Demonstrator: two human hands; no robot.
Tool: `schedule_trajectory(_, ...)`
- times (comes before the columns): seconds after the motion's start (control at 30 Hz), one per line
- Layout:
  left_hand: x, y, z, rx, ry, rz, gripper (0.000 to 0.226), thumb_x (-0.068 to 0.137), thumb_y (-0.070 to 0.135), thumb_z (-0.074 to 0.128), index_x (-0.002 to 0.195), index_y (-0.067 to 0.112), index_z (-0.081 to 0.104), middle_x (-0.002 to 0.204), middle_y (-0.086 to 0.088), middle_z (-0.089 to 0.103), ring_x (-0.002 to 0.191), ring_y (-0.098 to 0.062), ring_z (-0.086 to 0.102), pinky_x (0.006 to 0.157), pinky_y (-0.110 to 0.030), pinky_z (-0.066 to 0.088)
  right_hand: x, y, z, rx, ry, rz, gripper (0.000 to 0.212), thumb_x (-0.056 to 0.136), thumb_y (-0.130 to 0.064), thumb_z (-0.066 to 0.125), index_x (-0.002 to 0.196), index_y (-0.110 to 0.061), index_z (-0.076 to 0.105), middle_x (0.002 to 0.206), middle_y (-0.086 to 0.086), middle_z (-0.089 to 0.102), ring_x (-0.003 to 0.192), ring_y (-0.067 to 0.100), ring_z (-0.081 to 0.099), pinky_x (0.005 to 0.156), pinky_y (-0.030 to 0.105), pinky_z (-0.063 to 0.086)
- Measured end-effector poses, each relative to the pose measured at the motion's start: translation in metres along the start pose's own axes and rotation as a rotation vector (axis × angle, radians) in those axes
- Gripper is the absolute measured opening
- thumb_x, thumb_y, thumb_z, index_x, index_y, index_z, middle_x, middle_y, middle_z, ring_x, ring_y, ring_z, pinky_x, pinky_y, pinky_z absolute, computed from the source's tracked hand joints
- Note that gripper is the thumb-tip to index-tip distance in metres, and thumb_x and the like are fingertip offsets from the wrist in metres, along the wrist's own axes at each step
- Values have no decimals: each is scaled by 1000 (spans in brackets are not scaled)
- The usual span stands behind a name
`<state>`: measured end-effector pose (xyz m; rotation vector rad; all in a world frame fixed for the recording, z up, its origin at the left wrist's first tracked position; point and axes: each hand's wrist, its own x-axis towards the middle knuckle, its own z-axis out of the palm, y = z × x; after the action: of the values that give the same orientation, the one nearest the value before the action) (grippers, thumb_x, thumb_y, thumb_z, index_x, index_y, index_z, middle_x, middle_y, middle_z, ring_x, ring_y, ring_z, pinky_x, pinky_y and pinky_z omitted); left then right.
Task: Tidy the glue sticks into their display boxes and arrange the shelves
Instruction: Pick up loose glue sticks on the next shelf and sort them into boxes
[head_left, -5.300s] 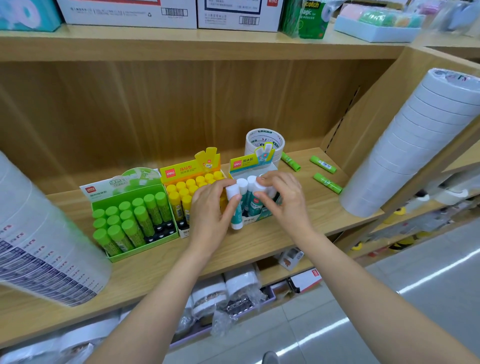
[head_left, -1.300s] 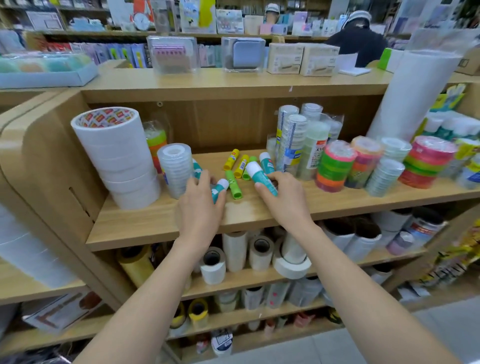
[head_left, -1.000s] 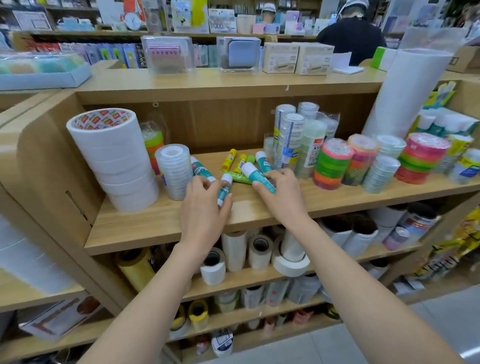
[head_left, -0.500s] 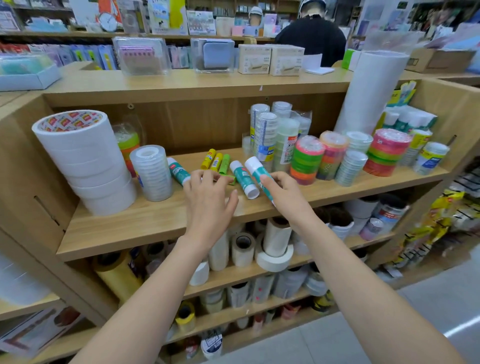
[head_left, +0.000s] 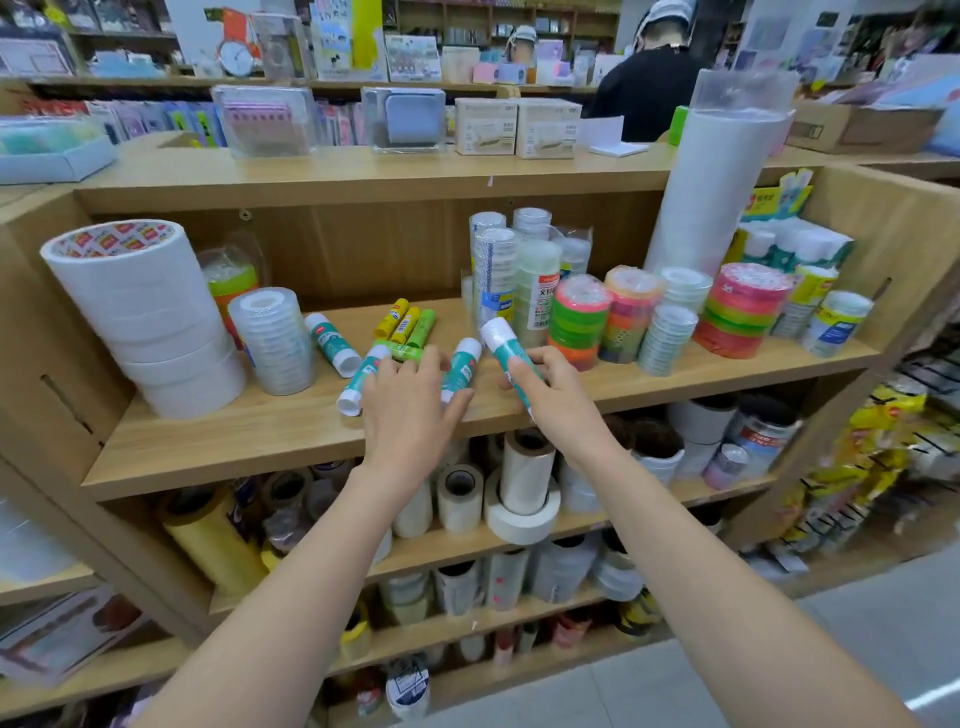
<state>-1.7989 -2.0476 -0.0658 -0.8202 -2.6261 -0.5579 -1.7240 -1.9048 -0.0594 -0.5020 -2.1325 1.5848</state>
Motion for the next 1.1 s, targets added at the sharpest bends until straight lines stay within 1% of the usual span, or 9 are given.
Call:
schedule_trajectory(0.07,1,5,-1,-21,-53,-54,39,92,44,58,113,12,58,108,-13,65,108,-34,53,82,-43,40,-1,3,-2,-24,-35,0,22,98,-30,54,114,-14,56,104,6,68,80,10,57,73,26,47)
schedule_trajectory(0.2,-6,11,-5,-15,-69,-105,35,95,35,48,70,10,47,87,-20,61,88,-39,56,65,-41,34,-4,11,-6,-7,-122,52,26,94,-24,58,120,-22,55,114,3,65,92,12,57,80,30,44)
schedule_trajectory(0.33,-20,13,-6,-505,-130,-300,36,96,30,49,65,14,44,64,-4,48,67,-30,47,60,-36,29,-17,14,-9,98,-61,-10,33,97,-19,58,130,-14,57,120,1,65,104,6,61,92,26,48)
schedule_trajectory(0.43,-31,17,-9,-954,-177,-407,21,92,33,58,82,15,62,70,3,55,65,-15,47,62,-31,36,-28,13,-10,181,-44,-64,38,95,-13,62,133,-11,56,119,-5,64,99,-11,60,92,16,48)
schedule_trajectory(0.53,-40,20,-9,-1173,-309,-485,27,95,23,61,115,5,63,100,-7,68,79,-14,59,65,-27,50,-37,12,-8,223,-112,-23,39,93,-11,65,131,-12,58,122,-1,66,107,1,62,95,19,49)
schedule_trajectory(0.63,-50,24,-10,-1298,-433,-533,25,94,7,58,117,-2,61,109,-16,70,87,-21,67,74,-31,60,-46,17,-7,218,-141,17,28,93,-14,65,121,-18,60,117,0,69,111,11,64,98,28,50)
schedule_trajectory(0.8,-59,39,4,-1192,-386,-495,21,91,7,54,111,13,57,108,-13,70,101,-30,68,93,-46,53,-56,35,-26,276,1,92,27,91,-10,66,114,-20,56,118,11,64,108,26,65,99,42,51)
schedule_trajectory(0.97,-56,85,22,-1209,-361,-455,3,97,16,54,98,16,56,87,-8,63,81,-21,61,56,-19,50,-63,53,-68,237,30,106,32,92,-9,65,121,-16,53,116,5,61,110,22,63,82,22,53)
schedule_trajectory(1.1,-46,126,41,-1186,-314,-323,6,96,26,60,99,20,61,96,-6,68,87,-18,65,73,-26,52,-48,60,-116,169,76,31,40,92,-11,66,131,-11,55,120,-1,63,105,4,61,90,19,50)
